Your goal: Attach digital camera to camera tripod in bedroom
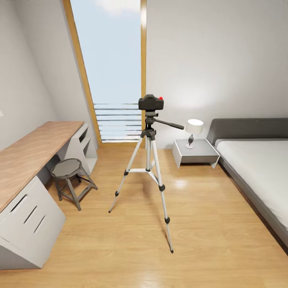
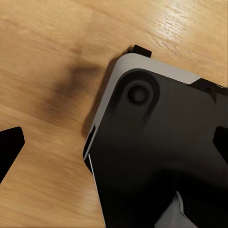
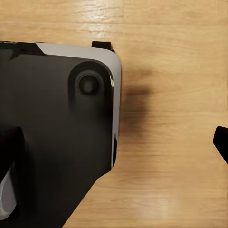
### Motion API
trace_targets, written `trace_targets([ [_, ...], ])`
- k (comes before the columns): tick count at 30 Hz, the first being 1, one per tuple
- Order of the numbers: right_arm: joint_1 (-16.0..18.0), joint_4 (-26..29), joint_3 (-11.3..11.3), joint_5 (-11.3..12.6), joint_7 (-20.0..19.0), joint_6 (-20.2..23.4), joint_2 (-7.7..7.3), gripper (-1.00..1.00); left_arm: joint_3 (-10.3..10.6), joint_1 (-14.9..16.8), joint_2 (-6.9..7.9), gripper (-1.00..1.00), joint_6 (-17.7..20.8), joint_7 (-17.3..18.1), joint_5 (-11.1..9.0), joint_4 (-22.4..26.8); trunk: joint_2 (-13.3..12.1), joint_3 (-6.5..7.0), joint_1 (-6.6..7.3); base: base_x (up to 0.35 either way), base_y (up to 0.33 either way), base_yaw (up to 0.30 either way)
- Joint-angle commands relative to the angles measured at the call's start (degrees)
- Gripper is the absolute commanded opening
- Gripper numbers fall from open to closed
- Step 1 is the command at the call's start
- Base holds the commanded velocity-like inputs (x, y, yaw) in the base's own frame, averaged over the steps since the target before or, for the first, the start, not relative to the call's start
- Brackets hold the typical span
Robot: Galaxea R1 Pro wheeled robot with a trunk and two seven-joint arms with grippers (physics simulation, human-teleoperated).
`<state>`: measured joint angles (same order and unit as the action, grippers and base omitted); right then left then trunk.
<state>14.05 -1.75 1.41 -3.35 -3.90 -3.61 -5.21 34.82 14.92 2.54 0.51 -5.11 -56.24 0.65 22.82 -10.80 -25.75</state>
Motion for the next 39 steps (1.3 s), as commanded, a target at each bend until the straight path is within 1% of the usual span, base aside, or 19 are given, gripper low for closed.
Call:
trace_targets([
  [1,0.1,-0.2,0.2,-0.3,-0.1,-0.4,-0.01,1.00,0.5,0.0,0.01,1.00,0.0,-0.2,-0.4,0.1,0.1,-0.01,-0.03,0.000,0.000,0.000],
  [25,0.0,-0.2,0.2,-0.3,0.2,-0.2,-0.33,1.00,0.4,0.0,0.01,1.00,0.1,-0.3,-0.4,0.1,0.1,2.20,-0.03,0.000,0.000,0.000],
  [34,-0.1,-0.2,0.2,-0.3,0.4,-0.5,-0.02,1.00,0.4,0.0,0.01,1.00,0.1,-0.2,-0.4,0.1,0.1,3.03,-0.03,0.000,0.000,0.000],
  [39,-0.1,-0.2,0.2,-0.3,0.4,-0.5,-0.31,1.00,0.4,0.0,0.01,1.00,0.1,-0.2,-0.4,0.1,0.1,3.49,-0.03,0.000,0.000,0.000],
])
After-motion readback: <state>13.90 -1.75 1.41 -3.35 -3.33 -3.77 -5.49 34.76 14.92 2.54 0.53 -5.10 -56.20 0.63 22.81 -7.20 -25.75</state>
